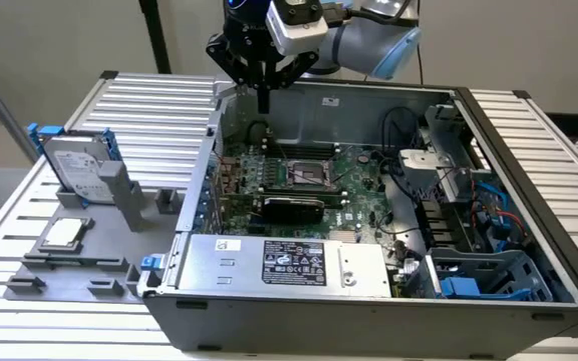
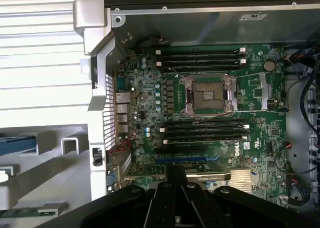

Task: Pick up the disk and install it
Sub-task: 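Reach for the disk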

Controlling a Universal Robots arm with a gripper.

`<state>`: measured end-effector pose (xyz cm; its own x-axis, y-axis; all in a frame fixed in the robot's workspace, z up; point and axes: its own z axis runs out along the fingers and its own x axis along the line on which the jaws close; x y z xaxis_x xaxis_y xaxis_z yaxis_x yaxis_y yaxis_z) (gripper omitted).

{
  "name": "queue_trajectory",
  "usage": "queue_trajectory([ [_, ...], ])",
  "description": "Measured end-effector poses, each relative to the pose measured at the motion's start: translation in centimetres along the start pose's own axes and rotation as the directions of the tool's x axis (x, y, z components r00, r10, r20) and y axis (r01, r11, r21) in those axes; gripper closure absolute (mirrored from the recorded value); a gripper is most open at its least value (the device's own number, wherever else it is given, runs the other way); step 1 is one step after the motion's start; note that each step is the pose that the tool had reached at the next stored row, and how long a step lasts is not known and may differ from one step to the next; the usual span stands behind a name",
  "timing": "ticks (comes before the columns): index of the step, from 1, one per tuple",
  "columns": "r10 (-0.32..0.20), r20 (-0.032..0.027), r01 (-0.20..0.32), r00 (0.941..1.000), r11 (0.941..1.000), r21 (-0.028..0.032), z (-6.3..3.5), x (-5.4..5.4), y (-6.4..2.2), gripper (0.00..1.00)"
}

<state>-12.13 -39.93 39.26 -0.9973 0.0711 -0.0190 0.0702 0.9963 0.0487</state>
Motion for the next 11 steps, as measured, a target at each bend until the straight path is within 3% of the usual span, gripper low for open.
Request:
queue_trajectory([
  [3,0.000,-0.0004,0.000,1.0000,1.0000,0.0000,-0.01,0.5,-0.04,1.00],
  [11,0.000,-0.0036,0.000,1.0000,1.0000,0.0003,-0.09,4.0,-0.29,1.00],
])
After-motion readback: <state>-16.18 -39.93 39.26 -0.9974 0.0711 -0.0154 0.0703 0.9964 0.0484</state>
